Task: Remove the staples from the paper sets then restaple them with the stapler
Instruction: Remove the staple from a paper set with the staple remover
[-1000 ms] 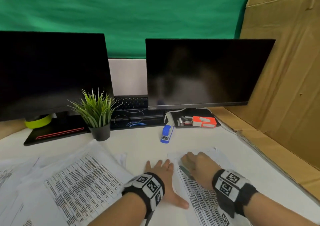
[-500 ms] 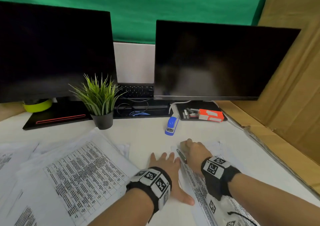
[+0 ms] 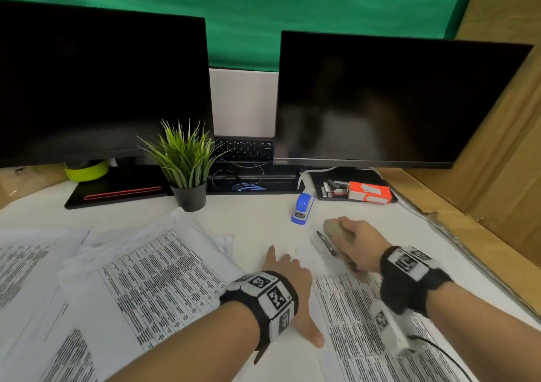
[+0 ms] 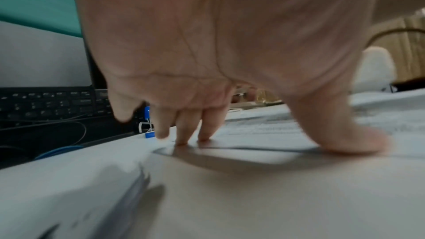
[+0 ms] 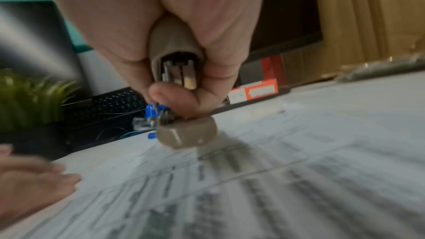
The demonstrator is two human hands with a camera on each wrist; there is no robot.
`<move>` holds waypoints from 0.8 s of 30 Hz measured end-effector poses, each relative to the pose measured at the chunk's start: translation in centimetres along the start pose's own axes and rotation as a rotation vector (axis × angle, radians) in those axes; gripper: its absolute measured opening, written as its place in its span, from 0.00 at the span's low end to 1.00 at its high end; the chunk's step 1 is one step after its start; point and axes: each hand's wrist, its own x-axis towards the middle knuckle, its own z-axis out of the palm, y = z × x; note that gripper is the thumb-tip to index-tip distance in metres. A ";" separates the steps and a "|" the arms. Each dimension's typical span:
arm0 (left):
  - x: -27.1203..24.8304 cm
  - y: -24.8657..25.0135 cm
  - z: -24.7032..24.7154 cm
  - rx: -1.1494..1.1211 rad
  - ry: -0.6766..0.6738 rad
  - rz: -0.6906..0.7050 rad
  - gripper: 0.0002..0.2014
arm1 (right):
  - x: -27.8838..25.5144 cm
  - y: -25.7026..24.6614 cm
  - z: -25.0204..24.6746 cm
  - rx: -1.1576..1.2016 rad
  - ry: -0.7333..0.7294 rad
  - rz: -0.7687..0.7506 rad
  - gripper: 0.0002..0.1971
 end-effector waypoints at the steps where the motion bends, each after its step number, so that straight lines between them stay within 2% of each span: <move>1: -0.2 -0.1 0.0 -0.016 0.060 -0.012 0.53 | -0.8 0.5 -0.2 0.004 -0.026 -0.047 0.18; 2: -0.3 -0.2 0.0 -0.042 0.107 -0.027 0.52 | -1.5 1.0 0.0 -0.001 -0.057 -0.081 0.15; 4: -0.4 -0.2 0.3 -0.102 0.115 -0.032 0.58 | -2.2 1.6 0.8 -0.051 -0.114 -0.133 0.09; 6: -0.2 -0.2 0.5 -0.122 0.038 -0.007 0.64 | -2.4 1.8 2.0 -0.125 -0.138 -0.178 0.12; 9: 0.1 -0.2 0.6 -0.117 -0.039 0.004 0.65 | -2.9 1.4 3.3 -0.164 -0.049 -0.113 0.11; 13: 0.1 -0.1 0.7 -0.124 -0.050 0.003 0.65 | -3.3 1.0 3.3 -0.164 -0.046 -0.057 0.16; 18: 0.5 -0.2 0.7 -0.122 -0.074 0.012 0.65 | -3.6 2.1 2.1 -0.198 -0.089 -0.139 0.13; 21: 0.5 -0.1 0.7 -0.101 -0.085 0.017 0.65 | -3.3 1.0 2.7 -0.201 -0.061 -0.095 0.19; 24: 0.5 -0.1 0.4 -0.083 -0.099 0.020 0.65 | -2.6 -0.1 3.1 -0.173 -0.042 -0.055 0.19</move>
